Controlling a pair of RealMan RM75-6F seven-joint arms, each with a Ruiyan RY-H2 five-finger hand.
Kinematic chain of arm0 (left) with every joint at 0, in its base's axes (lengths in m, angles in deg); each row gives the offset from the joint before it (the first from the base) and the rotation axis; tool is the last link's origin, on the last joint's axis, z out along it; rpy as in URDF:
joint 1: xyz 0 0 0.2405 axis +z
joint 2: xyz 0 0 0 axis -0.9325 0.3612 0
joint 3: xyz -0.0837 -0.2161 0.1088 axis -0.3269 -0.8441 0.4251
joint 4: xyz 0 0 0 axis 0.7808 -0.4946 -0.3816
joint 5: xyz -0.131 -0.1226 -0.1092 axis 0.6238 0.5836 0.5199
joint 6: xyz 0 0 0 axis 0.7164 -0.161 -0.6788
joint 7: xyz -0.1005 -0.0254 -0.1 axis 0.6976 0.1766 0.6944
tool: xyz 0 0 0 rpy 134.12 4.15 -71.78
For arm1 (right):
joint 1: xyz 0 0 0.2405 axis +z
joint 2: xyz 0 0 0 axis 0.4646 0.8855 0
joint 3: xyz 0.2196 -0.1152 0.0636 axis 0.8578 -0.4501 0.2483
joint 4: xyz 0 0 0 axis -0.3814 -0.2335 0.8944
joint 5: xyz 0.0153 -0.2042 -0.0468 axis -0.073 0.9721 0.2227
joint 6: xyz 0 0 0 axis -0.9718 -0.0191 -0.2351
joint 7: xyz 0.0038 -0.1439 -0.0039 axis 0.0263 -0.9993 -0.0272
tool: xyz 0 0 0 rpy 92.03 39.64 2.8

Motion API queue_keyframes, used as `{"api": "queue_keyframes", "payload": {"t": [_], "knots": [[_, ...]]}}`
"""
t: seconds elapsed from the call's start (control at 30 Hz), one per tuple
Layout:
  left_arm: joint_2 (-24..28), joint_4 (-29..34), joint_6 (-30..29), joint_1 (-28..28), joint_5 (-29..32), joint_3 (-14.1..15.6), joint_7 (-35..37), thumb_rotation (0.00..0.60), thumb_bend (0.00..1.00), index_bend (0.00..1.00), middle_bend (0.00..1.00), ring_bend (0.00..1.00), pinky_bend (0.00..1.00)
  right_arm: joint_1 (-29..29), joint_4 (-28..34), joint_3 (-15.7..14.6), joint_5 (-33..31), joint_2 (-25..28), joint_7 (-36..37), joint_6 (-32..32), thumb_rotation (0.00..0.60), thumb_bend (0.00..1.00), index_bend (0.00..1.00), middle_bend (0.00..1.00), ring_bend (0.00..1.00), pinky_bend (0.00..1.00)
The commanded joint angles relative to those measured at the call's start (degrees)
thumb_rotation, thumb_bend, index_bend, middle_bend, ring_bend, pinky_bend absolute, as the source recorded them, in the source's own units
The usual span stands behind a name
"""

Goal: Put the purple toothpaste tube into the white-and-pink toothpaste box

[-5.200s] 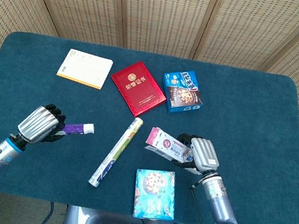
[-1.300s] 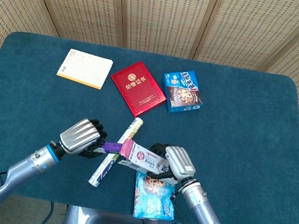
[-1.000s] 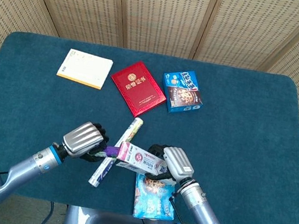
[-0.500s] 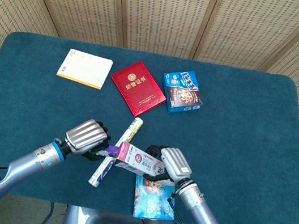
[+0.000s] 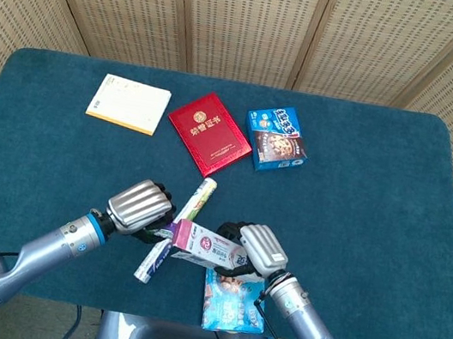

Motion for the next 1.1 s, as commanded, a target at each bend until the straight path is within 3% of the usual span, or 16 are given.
{"api": "queue_keyframes", "payload": {"t": [0.03, 0.5, 0.57, 0.63, 0.7, 0.87, 0.97, 1.1], "knots": [[0.3, 0.6, -0.2, -0.4, 0.6, -0.3, -0.8, 0.600, 0.38, 0.95, 0.69, 0.51, 0.43, 0.1, -0.1, 0.1, 0.4, 0.0, -0.1, -0.1, 0.600, 0.21, 0.66, 0.55, 0.43, 0.40], [0.8, 3.0, -0.9, -1.2, 1.1, -0.7, -2.2, 0.600, 0.38, 0.95, 0.69, 0.51, 0.43, 1.5, 1.1, 2.4, -0.9, 0.8, -2.5, -0.6, 0.600, 0.21, 0.66, 0.55, 0.43, 0.40], [1.0, 3.2, -1.4, -1.4, 1.0, -0.5, -4.0, 0.600, 0.38, 0.95, 0.66, 0.48, 0.42, 1.6, 1.2, 2.4, -1.2, 0.7, -2.9, -0.7, 0.600, 0.21, 0.66, 0.55, 0.43, 0.40], [1.1, 3.4, -1.9, -1.3, 1.1, -0.4, -5.1, 0.600, 0.38, 0.92, 0.55, 0.39, 0.37, 1.7, 1.2, 2.3, -1.4, 0.6, -3.3, -0.7, 0.600, 0.21, 0.66, 0.55, 0.43, 0.40], [1.1, 3.4, -2.6, -1.2, 1.1, -0.3, -5.5, 0.600, 0.38, 0.84, 0.44, 0.29, 0.32, 1.7, 1.2, 2.1, -1.6, 0.5, -3.5, -0.8, 0.600, 0.21, 0.66, 0.55, 0.43, 0.40], [0.9, 2.7, -4.1, -0.7, 0.3, -0.1, -6.5, 0.600, 0.38, 0.49, 0.10, 0.03, 0.07, 1.8, 1.0, 2.3, -1.8, 0.3, -3.5, -1.0, 0.600, 0.21, 0.66, 0.55, 0.43, 0.40], [0.8, 2.6, -4.6, -0.5, 0.0, -0.1, -6.3, 0.600, 0.36, 0.32, 0.00, 0.00, 0.00, 1.9, 0.9, 2.4, -2.0, 0.2, -3.5, -1.1, 0.600, 0.21, 0.66, 0.55, 0.43, 0.40], [0.8, 2.1, -5.3, -0.3, -0.7, -0.1, -6.4, 0.600, 0.34, 0.22, 0.00, 0.00, 0.00, 1.9, 0.8, 2.5, -2.2, 0.2, -3.4, -1.2, 0.600, 0.21, 0.66, 0.55, 0.43, 0.40]]}}
